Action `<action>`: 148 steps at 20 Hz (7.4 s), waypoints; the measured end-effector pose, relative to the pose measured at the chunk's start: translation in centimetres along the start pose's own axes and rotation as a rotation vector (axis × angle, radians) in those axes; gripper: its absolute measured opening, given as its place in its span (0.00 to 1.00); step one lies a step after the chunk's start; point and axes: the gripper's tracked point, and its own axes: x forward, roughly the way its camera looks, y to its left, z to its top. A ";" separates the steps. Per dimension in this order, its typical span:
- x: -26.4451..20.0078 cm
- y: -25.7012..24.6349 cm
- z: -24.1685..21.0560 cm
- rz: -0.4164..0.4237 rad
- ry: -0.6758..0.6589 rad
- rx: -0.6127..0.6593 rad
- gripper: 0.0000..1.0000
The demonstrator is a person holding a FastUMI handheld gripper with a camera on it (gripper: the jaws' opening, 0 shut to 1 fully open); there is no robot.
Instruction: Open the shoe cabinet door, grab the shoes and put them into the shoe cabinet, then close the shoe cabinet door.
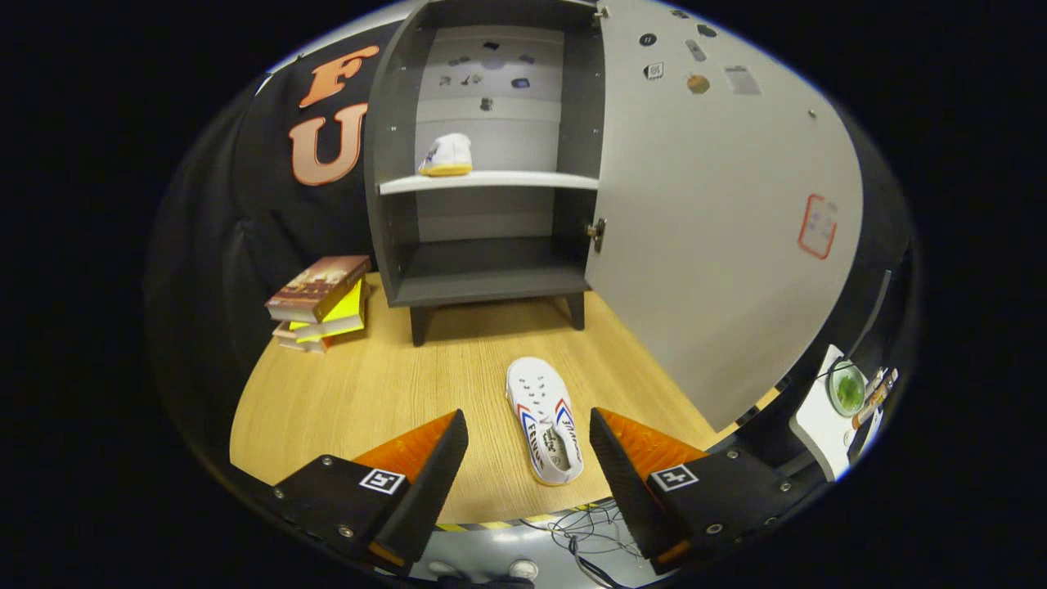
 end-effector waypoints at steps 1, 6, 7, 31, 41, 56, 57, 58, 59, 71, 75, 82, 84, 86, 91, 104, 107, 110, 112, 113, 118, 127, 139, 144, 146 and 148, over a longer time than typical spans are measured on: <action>1.7 0.0 -1.6 -0.002 0.035 -0.010 0.92; 8.2 -0.1 -6.5 0.007 0.183 0.015 0.71; 9.1 -0.2 -6.6 0.008 0.188 0.022 0.65; 9.2 0.2 3.4 0.134 0.049 0.057 0.00; -0.1 -0.2 18.8 0.189 -0.120 -0.025 0.00; -1.9 0.0 39.2 0.154 -0.318 -0.065 0.00; -1.2 0.1 40.5 0.158 -0.320 -0.069 0.00; -0.5 0.0 41.6 0.161 -0.322 -0.075 0.00; 0.5 -0.2 42.6 0.159 -0.321 -0.081 0.00; 17.9 1.2 44.2 0.150 -0.142 -0.081 0.00; 22.2 2.8 42.8 0.153 -0.069 -0.066 0.00; 21.6 2.8 43.2 0.145 -0.106 -0.036 0.17; 19.8 1.5 44.3 0.121 -0.162 -0.036 0.28; 16.7 0.6 44.9 0.119 -0.203 -0.022 0.44; 6.1 -2.5 45.6 0.113 -0.346 0.023 0.93; -19.7 -9.9 35.0 0.004 -0.494 0.023 0.94; -23.5 -12.9 32.6 -0.061 -0.477 0.038 0.94; -26.2 -16.4 31.1 -0.118 -0.492 0.046 0.93; -27.2 -19.1 30.2 -0.149 -0.492 0.059 0.94; -27.4 -20.7 29.6 -0.162 -0.488 0.071 0.94; -25.7 -27.7 27.1 -0.227 -0.470 0.142 0.94; -18.8 -30.2 26.5 -0.159 -0.454 0.205 0.91; -19.3 -27.5 24.5 -0.235 -0.421 0.111 0.90; -20.1 -25.0 24.5 -0.177 -0.422 0.102 0.90; -20.2 -23.0 24.5 -0.163 -0.424 0.094 0.90; -20.4 -21.1 24.6 -0.154 -0.427 0.097 0.90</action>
